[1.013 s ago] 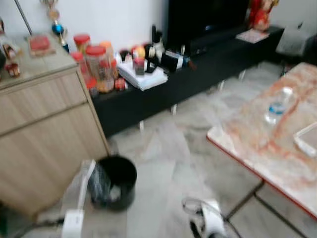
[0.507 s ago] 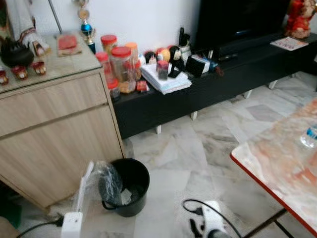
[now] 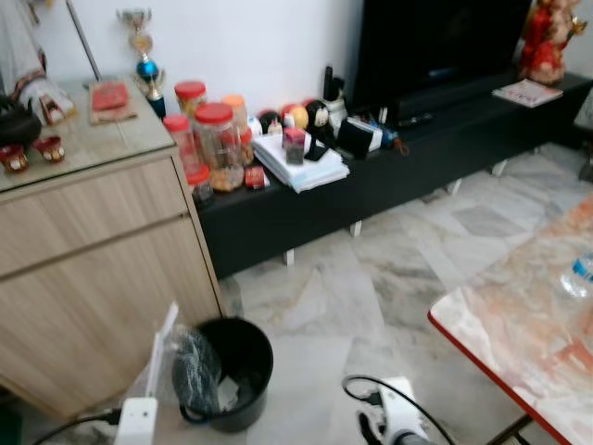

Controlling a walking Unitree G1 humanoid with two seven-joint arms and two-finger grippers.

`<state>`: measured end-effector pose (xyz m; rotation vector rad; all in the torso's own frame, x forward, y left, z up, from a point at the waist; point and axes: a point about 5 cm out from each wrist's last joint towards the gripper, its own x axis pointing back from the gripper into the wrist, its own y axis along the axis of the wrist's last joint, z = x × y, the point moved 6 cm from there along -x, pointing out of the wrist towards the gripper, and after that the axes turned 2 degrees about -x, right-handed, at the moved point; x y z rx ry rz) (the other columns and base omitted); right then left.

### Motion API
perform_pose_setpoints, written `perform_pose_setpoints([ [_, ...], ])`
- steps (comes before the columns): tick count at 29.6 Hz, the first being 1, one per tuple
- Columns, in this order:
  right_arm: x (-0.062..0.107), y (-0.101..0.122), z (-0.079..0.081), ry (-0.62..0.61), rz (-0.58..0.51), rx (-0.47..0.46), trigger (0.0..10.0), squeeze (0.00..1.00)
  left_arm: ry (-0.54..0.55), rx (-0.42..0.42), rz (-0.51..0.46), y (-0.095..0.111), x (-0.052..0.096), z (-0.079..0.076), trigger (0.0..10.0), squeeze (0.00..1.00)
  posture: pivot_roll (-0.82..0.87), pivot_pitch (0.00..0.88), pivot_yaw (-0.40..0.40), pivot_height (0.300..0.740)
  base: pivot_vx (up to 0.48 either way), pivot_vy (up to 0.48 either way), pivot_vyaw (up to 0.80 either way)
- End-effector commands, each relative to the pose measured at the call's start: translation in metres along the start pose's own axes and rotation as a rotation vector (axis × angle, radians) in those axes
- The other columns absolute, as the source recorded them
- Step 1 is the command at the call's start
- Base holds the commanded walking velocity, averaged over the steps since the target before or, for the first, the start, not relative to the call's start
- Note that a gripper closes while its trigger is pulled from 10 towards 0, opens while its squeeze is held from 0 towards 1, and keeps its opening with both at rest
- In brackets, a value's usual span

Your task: Picking trash to rubbish bin

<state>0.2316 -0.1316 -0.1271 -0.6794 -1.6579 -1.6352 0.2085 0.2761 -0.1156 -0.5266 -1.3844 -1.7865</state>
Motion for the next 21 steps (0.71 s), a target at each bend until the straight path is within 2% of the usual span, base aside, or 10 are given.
perform_pose_setpoints([
  [1, 0.0019, -0.0041, -0.0126, -0.029, 0.009, 0.001, 10.0, 0.0, -0.013, -0.001, -0.008, 0.0035, -0.0002, -0.0059, 10.0, 0.0, 0.03, 0.008, 0.04, 0.74, 0.311, 0.0, 0.0],
  [6, 0.0027, -0.009, -0.0114, -0.029, 0.019, -0.005, 10.0, 0.0, -0.004, 0.007, -0.007, 0.0019, 0.0, -0.0032, 10.0, 0.0, 0.04, 0.018, 0.038, 0.74, 0.313, 0.0, 0.52],
  [14, 0.0026, -0.0075, -0.0118, -0.025, 0.014, 0.003, 10.0, 0.0, -0.004, 0.005, -0.003, -0.0004, 0.0005, -0.003, 10.0, 0.0, 0.04, 0.027, 0.04, 0.74, 0.315, 0.0, 0.0],
  [21, 0.0027, -0.0081, -0.0124, -0.027, 0.018, 0.008, 10.0, 0.0, -0.006, 0.009, -0.008, 0.0016, 0.0003, -0.0043, 10.0, 0.0, 0.04, 0.029, 0.038, 0.74, 0.309, 0.0, 0.8],
])
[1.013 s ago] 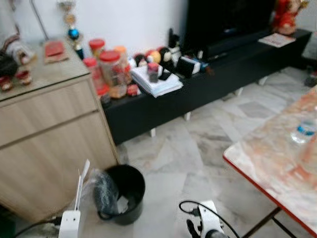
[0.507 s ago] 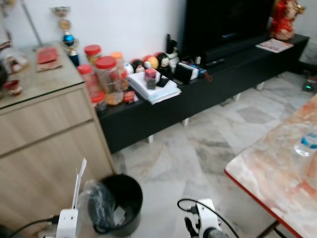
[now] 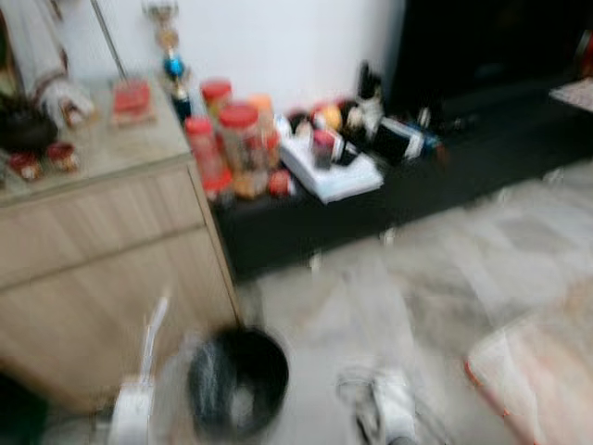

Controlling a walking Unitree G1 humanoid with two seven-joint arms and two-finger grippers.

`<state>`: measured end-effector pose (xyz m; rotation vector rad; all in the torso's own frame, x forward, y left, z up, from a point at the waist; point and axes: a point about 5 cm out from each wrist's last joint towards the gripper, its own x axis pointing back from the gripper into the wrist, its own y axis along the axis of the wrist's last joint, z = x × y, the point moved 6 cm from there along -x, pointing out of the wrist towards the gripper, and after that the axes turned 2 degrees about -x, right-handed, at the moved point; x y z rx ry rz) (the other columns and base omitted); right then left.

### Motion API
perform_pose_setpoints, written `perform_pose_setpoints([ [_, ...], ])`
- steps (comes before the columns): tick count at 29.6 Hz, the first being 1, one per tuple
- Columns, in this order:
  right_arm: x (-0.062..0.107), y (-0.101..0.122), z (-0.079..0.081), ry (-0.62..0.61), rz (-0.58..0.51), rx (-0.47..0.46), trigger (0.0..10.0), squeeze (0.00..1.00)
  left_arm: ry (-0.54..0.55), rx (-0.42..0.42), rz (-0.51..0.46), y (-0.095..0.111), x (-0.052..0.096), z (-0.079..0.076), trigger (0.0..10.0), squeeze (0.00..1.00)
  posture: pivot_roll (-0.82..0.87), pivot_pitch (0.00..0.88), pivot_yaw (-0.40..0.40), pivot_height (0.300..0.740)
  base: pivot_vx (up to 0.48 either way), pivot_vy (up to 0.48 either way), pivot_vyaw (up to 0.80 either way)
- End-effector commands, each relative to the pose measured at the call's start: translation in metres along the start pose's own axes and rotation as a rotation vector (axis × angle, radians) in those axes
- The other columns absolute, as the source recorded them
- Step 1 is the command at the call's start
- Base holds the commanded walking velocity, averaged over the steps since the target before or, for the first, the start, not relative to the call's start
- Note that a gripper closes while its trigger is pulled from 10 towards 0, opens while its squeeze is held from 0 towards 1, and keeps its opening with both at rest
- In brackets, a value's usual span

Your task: Picking trash to rubbish bin

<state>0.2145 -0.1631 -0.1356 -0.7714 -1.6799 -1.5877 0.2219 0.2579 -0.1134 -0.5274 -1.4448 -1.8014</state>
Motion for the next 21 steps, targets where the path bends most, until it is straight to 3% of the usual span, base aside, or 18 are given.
perform_pose_setpoints([
  [1, -0.0028, 0.0128, 0.0172, 0.039, -0.031, -0.002, 10.0, 0.0, 0.028, -0.01, 0.032, -0.0108, 0.0013, 0.0134, 10.0, 0.0, 0.04, 0.029, 0.037, 0.74, 0.3, 0.0, 0.8],
  [3, -0.0028, 0.0128, 0.0172, 0.04, -0.032, -0.005, 10.0, 0.0, 0.027, -0.01, 0.032, -0.0106, 0.0013, 0.0131, 10.0, 0.0, 0.04, 0.029, 0.037, 0.74, 0.296, 0.0, 0.8],
  [14, -0.003, 0.0154, 0.0182, 0.055, -0.037, 0.006, 10.0, 0.0, 0.008, 0.002, 0.026, -0.0096, 0.0012, 0.0099, 10.0, 0.0, 0.04, 0.03, 0.031, 0.74, 0.0, 0.0, 0.0],
  [21, -0.0032, 0.0165, 0.018, 0.054, -0.039, 0.022, 10.0, 0.0, 0.008, 0.001, 0.026, -0.0089, 0.001, 0.0093, 10.0, 0.0, 0.04, 0.03, 0.03, 0.74, 0.0, 0.0, 0.8],
])
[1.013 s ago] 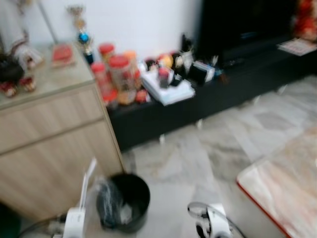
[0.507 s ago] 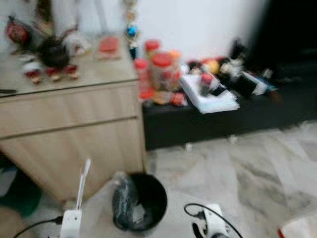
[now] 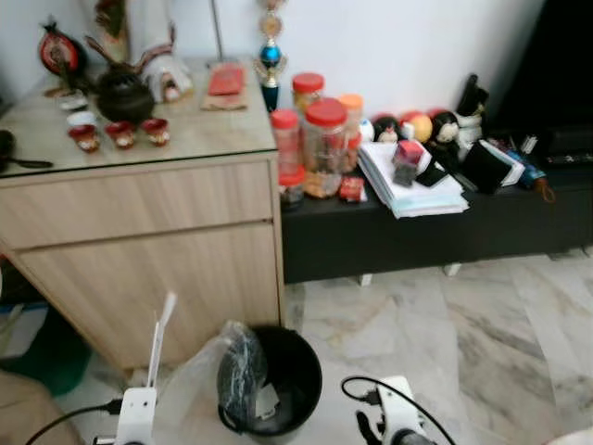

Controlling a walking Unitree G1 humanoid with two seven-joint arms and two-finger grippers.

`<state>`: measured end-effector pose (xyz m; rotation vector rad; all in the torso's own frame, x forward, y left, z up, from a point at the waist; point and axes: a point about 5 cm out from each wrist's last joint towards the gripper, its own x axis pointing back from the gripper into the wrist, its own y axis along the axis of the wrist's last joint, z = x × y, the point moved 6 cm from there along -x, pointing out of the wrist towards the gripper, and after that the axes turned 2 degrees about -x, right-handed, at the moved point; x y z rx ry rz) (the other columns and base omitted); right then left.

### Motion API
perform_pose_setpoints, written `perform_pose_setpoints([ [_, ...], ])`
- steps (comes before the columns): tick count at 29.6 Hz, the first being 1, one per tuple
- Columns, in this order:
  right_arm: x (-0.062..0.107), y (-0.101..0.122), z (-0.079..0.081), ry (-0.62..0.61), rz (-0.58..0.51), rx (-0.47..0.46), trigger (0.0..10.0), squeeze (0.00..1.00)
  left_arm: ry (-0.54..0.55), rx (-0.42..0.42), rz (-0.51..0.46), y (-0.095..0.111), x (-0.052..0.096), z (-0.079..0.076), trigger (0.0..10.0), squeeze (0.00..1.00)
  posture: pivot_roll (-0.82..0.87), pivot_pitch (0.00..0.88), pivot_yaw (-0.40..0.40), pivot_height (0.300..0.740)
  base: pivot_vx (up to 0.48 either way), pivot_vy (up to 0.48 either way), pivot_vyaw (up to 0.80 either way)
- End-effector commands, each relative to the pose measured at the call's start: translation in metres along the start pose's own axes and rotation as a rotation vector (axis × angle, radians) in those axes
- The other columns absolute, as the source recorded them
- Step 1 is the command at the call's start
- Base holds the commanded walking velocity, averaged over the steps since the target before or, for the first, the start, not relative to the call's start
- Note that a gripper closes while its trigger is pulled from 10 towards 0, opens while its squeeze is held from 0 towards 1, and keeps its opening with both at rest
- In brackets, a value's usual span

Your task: Picking trash to rubbish bin

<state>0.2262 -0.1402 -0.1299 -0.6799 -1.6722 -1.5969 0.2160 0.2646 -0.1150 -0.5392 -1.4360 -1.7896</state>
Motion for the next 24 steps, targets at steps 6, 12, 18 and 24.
perform_pose_setpoints([
  [6, 0.0, 0.0019, -0.0029, -0.004, -0.006, 0.0, 10.0, 0.0, 0.011, 0.004, 0.008, -0.0018, 0.0001, 0.0021, 10.0, 0.0, 0.04, 0.03, 0.029, 0.74, 0.0, 0.0, 0.8],
  [12, 0.0001, 0.0014, -0.0034, -0.005, -0.005, -0.027, 10.0, 0.0, 0.013, 0.004, 0.007, -0.0021, 0.0003, 0.0021, 10.0, 0.0, 0.04, 0.031, 0.026, 0.74, 0.0, 0.0, 0.0],
  [18, 0.0, 0.0021, -0.0024, 0.0, -0.008, -0.033, 10.0, 0.0, 0.016, -0.003, 0.006, -0.0018, 0.0002, 0.002, 10.0, 0.0, 0.04, 0.031, 0.026, 0.74, 0.177, 0.0, 0.0],
  [24, 0.0, 0.0026, -0.0029, 0.001, -0.008, 0.0, 10.0, 0.0, 0.017, -0.002, 0.005, -0.0015, 0.0002, 0.0015, 10.0, 0.0, 0.04, 0.031, 0.023, 0.74, 0.28, 0.0, 0.0],
])
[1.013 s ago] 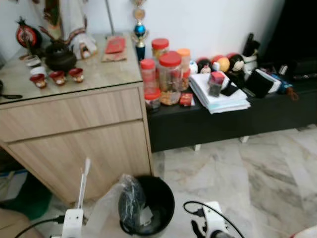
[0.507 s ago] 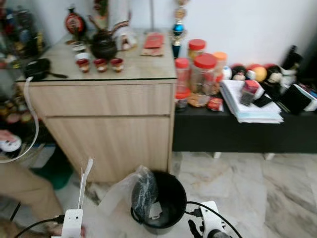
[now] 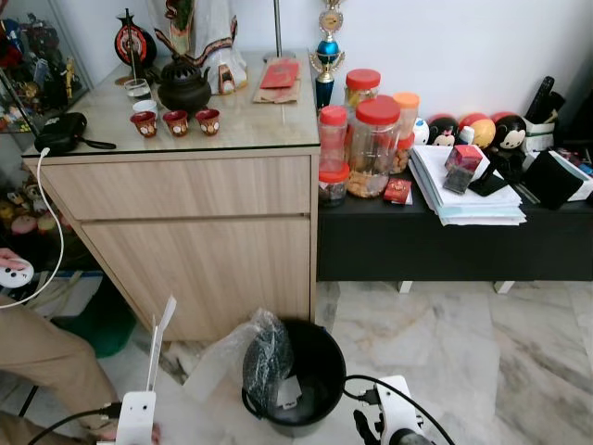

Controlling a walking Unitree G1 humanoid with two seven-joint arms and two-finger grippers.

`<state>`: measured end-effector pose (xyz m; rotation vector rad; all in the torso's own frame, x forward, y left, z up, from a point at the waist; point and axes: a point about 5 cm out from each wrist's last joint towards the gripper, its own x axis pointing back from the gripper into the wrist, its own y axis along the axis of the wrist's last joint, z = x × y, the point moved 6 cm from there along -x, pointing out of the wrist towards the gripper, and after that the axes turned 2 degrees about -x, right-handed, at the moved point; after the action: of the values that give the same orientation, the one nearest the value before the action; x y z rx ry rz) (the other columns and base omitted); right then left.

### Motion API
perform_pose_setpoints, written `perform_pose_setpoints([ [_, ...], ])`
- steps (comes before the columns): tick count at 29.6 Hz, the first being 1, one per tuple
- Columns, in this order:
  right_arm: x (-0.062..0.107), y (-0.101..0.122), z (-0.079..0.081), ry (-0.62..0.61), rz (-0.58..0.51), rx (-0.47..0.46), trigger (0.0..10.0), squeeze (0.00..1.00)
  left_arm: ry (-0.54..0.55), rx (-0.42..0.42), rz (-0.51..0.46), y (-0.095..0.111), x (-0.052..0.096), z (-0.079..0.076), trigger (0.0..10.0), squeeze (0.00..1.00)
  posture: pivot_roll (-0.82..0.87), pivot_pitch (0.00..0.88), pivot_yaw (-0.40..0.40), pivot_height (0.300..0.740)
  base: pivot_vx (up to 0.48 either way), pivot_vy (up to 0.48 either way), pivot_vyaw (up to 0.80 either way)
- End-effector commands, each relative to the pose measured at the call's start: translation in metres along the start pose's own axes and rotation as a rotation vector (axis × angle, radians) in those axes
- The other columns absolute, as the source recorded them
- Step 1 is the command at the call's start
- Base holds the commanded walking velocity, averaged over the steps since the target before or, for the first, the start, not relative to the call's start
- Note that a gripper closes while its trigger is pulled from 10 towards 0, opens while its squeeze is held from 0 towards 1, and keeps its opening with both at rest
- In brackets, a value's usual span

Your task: Picking trash to rubbish bin

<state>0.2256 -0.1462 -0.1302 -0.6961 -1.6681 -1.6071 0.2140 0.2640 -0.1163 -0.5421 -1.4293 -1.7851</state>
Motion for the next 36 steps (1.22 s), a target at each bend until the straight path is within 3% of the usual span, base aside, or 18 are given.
perform_pose_setpoints([
  [1, -0.001, 0.003, 0.003, 0.009, -0.008, 0.011, 10.0, 0.0, 0.015, -0.001, -0.002, 0.001, 0.0, 0.002, 10.0, 0.0, 0.04, 0.031, 0.023, 0.74, 0.285, 0.0, 0.0],
  [28, -0.002, 0.012, 0.006, 0.017, -0.027, -0.007, 10.0, 0.0, -0.004, -0.03, -0.025, 0.01, -0.002, -0.001, 10.0, 0.0, 0.04, 0.031, 0.023, 0.74, 0.282, 0.0, 0.0],
  [36, -0.002, 0.009, 0.006, 0.018, -0.022, -0.004, 10.0, 0.0, -0.006, -0.034, -0.031, 0.011, -0.002, -0.002, 10.0, 0.0, 0.04, 0.031, 0.023, 0.74, 0.031, 0.0, 0.0],
])
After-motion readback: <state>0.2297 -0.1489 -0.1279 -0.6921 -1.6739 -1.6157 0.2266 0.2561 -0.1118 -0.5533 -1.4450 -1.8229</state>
